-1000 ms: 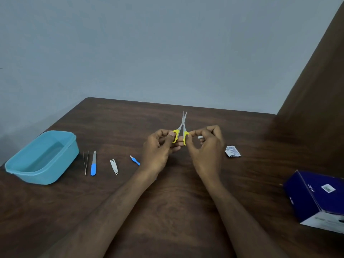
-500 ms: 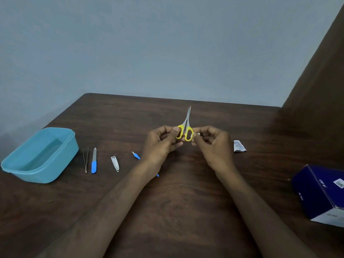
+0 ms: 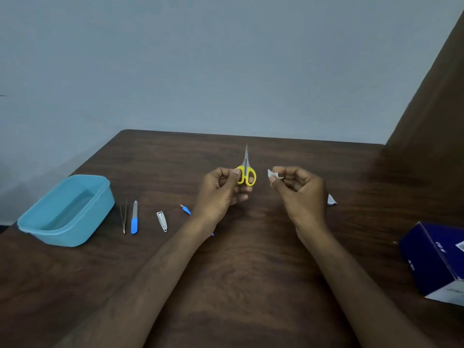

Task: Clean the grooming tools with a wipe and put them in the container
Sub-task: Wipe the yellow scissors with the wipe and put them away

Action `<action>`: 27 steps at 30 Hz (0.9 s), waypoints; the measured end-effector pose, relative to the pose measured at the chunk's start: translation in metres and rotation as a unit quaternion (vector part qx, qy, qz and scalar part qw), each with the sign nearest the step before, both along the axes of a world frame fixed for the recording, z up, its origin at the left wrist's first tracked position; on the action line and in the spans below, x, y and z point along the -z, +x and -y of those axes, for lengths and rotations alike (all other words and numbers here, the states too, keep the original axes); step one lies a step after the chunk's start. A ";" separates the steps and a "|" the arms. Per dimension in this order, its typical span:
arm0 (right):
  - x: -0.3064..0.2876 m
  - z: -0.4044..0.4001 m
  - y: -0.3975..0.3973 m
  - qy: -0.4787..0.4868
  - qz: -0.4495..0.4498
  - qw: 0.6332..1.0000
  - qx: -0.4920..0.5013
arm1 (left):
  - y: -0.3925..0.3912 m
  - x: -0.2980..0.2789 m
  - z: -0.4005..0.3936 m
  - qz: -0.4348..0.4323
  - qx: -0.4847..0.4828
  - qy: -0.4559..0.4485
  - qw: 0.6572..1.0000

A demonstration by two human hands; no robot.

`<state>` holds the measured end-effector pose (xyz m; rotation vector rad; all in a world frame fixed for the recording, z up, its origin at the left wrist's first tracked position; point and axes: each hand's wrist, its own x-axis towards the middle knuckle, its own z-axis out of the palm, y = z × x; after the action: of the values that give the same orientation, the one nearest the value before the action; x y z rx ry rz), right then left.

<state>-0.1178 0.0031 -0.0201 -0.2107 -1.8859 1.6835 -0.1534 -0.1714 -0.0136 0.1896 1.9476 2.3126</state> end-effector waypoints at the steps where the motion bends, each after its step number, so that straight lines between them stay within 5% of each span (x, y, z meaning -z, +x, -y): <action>1: 0.002 0.002 0.000 0.010 0.007 1.000 -0.007 | -0.001 -0.001 0.004 -0.009 -0.006 -0.018 1.000; 9: 0.003 0.002 0.000 0.000 0.030 1.000 -0.005 | -0.012 -0.011 0.046 -0.058 -0.047 -0.061 0.995; 17: -0.002 0.005 0.004 -0.036 -0.018 0.999 -0.011 | 0.005 -0.020 -0.001 0.010 -0.017 0.035 0.999; 22: 0.001 -0.006 0.002 0.026 -0.022 0.999 0.032 | 0.014 0.000 -0.047 0.034 -0.034 0.050 0.998; 27: -0.002 -0.016 -0.002 0.076 -0.025 0.996 0.040 | 0.017 0.019 -0.060 -0.045 -0.059 -0.011 0.997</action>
<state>-0.1197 0.0190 -0.0179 -0.1777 -1.9315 1.4734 -0.1366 -0.1117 -0.0329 0.1832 2.0793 2.3931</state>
